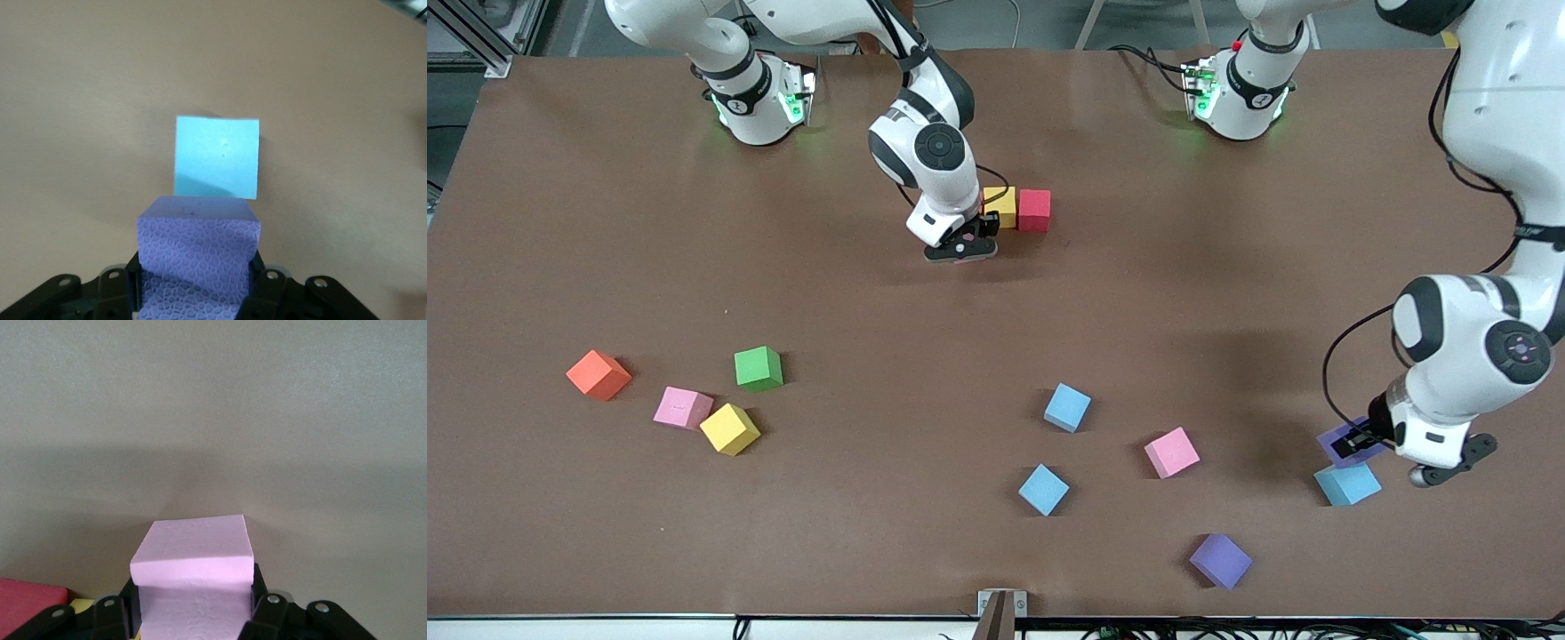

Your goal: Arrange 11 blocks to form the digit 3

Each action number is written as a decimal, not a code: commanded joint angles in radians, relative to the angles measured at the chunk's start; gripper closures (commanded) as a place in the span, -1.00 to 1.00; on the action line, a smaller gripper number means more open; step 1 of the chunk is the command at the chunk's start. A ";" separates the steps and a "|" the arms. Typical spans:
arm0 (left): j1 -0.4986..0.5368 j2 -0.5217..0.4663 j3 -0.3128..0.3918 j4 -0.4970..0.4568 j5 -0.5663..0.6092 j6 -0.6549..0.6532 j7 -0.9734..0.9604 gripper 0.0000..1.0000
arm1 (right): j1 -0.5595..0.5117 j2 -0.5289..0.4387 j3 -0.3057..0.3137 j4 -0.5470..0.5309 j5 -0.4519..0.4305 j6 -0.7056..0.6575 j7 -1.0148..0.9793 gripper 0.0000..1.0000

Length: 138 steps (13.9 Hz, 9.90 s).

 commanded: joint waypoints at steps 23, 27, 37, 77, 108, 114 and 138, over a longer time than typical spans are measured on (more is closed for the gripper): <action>-0.188 -0.285 0.023 -0.022 -0.138 -0.453 -0.613 0.79 | -0.030 -0.034 -0.016 0.104 0.020 -0.123 0.030 -1.00; -0.174 -0.268 0.024 -0.024 -0.131 -0.401 -0.885 0.79 | -0.171 -0.042 -0.088 0.263 0.018 -0.322 0.020 -1.00; -0.189 -0.259 0.014 -0.022 0.008 -0.390 -1.311 0.79 | -0.639 0.027 -0.107 0.319 0.015 -0.353 -0.446 -1.00; -0.298 -0.303 0.015 -0.021 0.038 -0.445 -1.379 0.77 | -0.394 0.098 -0.110 0.354 0.017 -0.315 -0.563 0.31; -0.295 -0.320 0.015 -0.029 0.038 -0.447 -1.375 0.77 | -0.031 0.185 -0.100 0.350 0.183 -0.317 -0.265 0.31; -0.297 -0.320 0.014 -0.030 0.036 -0.447 -1.377 0.77 | -0.022 0.192 -0.091 0.350 0.184 -0.312 -0.266 0.31; -0.449 -0.242 0.014 -0.048 0.078 -0.447 -1.601 0.77 | -0.034 0.182 -0.062 0.322 0.183 -0.324 -0.291 0.31</action>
